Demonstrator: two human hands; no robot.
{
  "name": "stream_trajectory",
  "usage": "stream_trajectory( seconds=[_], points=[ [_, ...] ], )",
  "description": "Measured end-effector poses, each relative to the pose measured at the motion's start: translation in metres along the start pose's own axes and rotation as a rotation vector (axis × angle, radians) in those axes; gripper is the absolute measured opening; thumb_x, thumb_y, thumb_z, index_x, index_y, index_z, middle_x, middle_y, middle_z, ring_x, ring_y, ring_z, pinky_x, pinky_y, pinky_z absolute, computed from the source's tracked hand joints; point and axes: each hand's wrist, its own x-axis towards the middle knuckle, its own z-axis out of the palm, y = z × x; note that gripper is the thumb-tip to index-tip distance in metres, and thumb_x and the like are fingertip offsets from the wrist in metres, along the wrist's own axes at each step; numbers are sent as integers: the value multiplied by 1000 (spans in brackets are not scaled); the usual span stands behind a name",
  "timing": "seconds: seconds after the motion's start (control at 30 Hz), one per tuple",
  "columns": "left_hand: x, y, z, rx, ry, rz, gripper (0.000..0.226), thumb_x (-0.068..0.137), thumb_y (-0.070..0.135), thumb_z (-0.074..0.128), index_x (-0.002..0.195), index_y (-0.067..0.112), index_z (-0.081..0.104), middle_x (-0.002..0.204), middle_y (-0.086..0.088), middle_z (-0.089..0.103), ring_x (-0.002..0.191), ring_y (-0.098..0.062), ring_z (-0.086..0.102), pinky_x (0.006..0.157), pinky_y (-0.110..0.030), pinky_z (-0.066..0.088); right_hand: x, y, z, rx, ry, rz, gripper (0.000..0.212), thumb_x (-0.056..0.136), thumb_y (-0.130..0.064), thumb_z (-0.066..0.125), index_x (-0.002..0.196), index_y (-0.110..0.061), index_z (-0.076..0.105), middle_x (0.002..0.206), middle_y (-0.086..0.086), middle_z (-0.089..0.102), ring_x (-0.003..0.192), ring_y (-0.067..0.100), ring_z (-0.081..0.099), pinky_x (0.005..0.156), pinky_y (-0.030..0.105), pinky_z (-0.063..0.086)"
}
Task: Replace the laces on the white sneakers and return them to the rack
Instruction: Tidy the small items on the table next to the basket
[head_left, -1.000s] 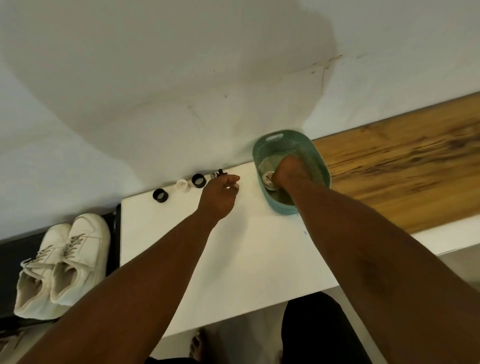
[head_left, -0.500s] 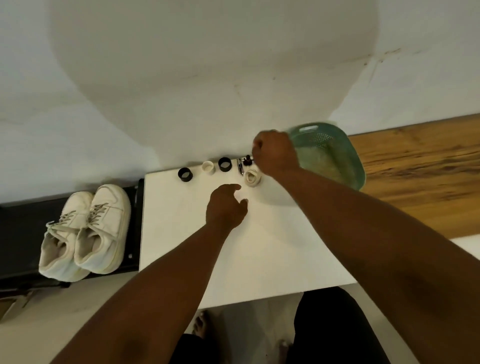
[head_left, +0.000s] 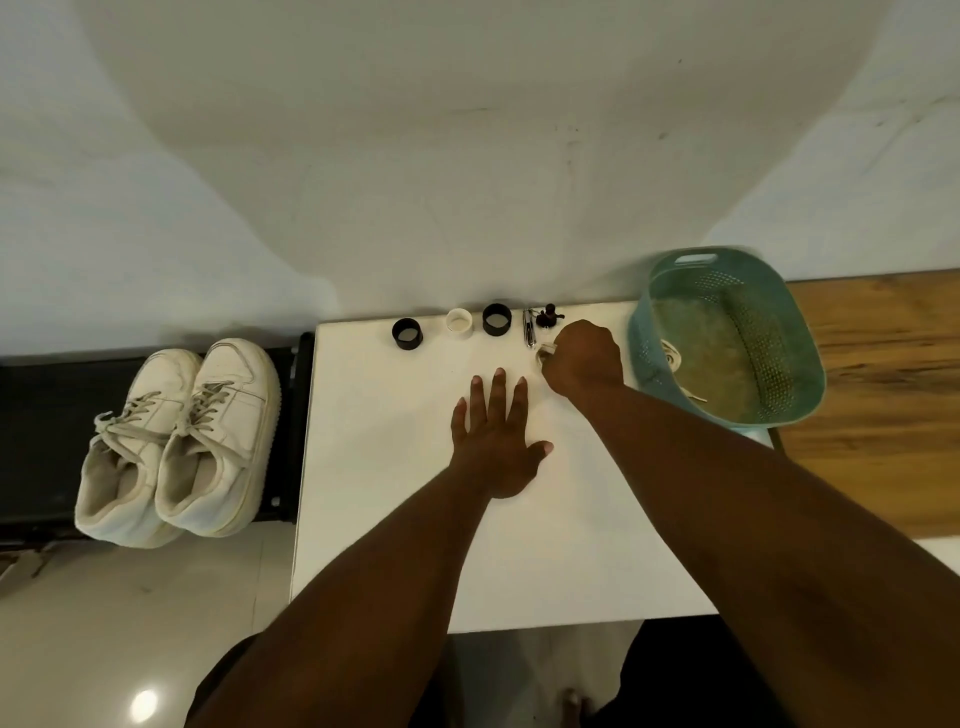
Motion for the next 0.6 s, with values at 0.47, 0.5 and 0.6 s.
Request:
stream_trajectory(
  seconds=[0.47,0.5,0.6],
  points=[
    [-5,25,-9,27,-35,-79,89,95,74,34,159,38,-18,165,-5,-34,151,-37,-30,122,-59,-9,-17,9,-115,87,151,-147,27,85,-30,62,72,-11,74,68,3,65,68,22,64,62,26,45],
    [-5,25,-7,26,-43,-89,90,94,76,32,158,39,-19,164,-5,-36,150,-37,-32,122,-60,-11,-16,16,-130,76,164,-152,27,86,-29,60,70,-10,71,67,4,62,69,23,62,64,27,43],
    [-9,24,0,42,-3,-80,90,93,80,26,157,40,-22,163,-5,-38,149,-36,-34,122,-60,-11,-11,54,-157,118,182,-80,23,85,-30,62,72,-12,66,69,4,59,70,24,58,62,28,40]
  ],
)
